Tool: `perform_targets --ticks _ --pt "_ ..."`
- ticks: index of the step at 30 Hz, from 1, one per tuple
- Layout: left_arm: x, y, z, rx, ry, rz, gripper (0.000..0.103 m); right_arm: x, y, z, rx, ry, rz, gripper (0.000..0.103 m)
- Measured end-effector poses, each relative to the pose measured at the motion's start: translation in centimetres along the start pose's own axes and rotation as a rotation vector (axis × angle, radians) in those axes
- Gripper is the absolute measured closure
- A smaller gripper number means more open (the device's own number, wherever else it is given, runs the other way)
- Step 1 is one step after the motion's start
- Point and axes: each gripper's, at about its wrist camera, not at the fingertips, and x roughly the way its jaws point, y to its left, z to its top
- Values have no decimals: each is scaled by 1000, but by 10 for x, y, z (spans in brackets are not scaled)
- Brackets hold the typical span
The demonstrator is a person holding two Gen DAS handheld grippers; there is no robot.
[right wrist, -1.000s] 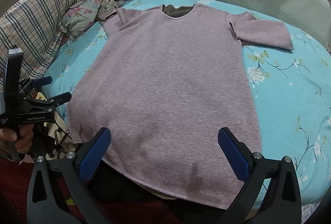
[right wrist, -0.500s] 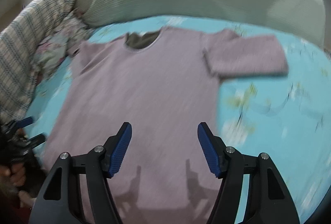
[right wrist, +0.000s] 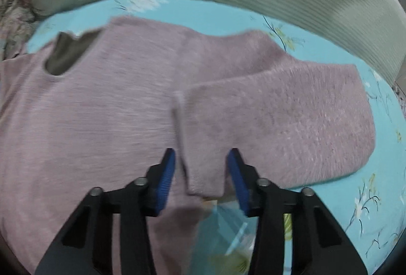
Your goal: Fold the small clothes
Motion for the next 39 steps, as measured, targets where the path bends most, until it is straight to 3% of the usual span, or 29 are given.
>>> perform_targets --ticks 1,2,5,10,14,21,26,31,39 --pt "5 0 0 2 10 2 5 -3 -5 1 21 -15 33 89" --pt "9 0 0 4 19 5 5 -9 -8 2 41 -35 56 96" --pt "19 3 -1 -4 35 -5 5 -33 -8 7 80 -107 129 96" --pt "27 4 -1 -18 44 -30 5 -60 25 26 139 -145 417 96" --pt "23 9 0 -42 24 -68 5 -61 91 48 121 -116 653 96" --pt "18 31 0 -101 -10 -134 5 -38 211 56 78 0 905 96" --pt "26 51 4 -143 -17 -168 5 -19 266 46 71 45 944 96" --pt "48 66 18 -192 -19 -217 5 14 277 44 88 189 903 91" --pt "114 80 65 -286 41 -252 9 -44 168 22 174 -23 826 89"
